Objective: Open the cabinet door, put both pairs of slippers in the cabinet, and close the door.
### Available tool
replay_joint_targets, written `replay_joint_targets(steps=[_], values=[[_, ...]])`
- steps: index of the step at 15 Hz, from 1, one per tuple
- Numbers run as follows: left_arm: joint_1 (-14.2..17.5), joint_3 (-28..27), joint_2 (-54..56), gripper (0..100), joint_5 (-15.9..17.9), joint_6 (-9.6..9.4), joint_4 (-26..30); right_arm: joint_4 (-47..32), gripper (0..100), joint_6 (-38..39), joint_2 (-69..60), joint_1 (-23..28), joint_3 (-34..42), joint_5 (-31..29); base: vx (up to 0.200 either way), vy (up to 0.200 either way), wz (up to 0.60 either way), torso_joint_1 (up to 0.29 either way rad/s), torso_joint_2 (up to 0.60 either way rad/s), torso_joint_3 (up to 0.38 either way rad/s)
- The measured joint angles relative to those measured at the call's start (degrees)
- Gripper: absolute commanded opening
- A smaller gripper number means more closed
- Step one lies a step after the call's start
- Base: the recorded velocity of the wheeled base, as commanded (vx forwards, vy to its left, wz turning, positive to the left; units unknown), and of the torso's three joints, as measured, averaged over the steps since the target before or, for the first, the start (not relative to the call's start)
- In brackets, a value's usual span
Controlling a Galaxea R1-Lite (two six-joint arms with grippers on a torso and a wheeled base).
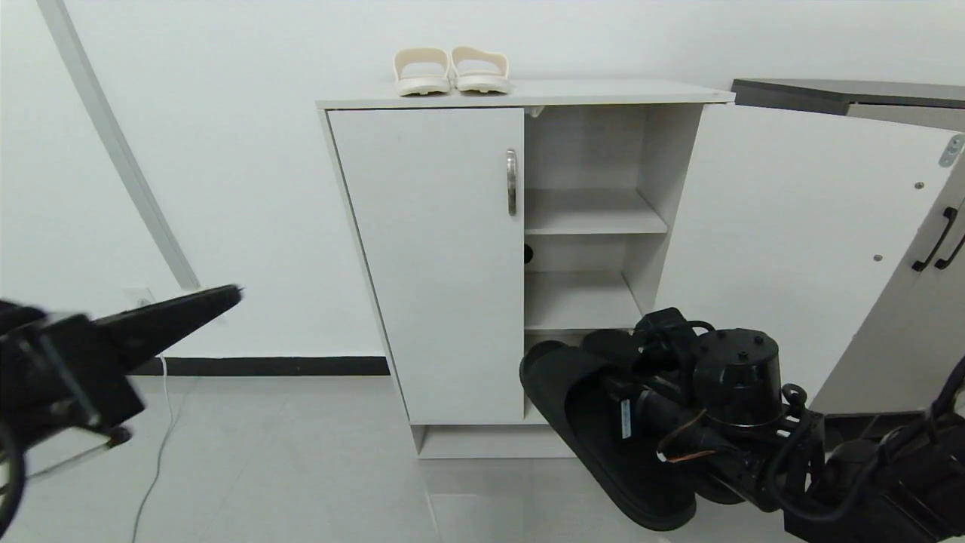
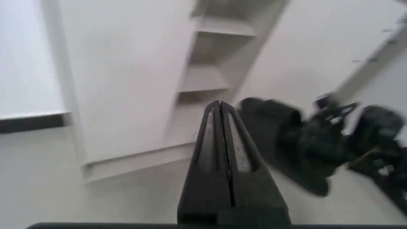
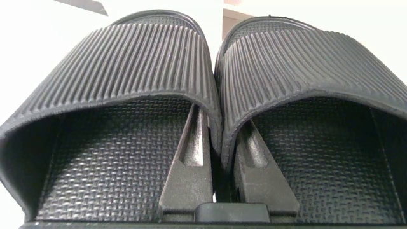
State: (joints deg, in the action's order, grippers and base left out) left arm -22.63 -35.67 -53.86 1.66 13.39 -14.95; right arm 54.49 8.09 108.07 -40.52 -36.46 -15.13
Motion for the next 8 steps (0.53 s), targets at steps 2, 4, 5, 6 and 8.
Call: replay_joint_targets(steps=[2,4,5,6,8], values=[[1.07,4.22,9.44,0,-6.66,-1.65,7.23,0.00,0,0.00,0.50,0.01,-0.68,-1.60,0.000,0.000,0.00,0.000,0.00,0.000],[5.51,7.78,18.14,0,-10.19,-2.35,12.21,0.00,0,-0.02,0.98,0.01,-1.02,-2.30,0.000,0.000,0.00,0.000,0.00,0.000],[8.91,9.37,22.49,0,-11.58,-2.52,14.15,0.00,0,0.00,1.11,0.09,-1.05,-2.33,0.000,0.000,0.00,0.000,0.00,0.000],[11.85,11.14,26.33,0,-12.32,-2.68,16.51,0.05,0,-0.02,1.19,0.01,-1.10,-2.33,0.000,0.000,0.00,0.000,0.00,0.000],[18.44,16.06,33.50,0,-13.48,-3.79,19.37,0.05,0,-0.02,1.27,-0.02,-1.10,-2.50,0.000,0.000,0.00,0.000,0.00,0.000]])
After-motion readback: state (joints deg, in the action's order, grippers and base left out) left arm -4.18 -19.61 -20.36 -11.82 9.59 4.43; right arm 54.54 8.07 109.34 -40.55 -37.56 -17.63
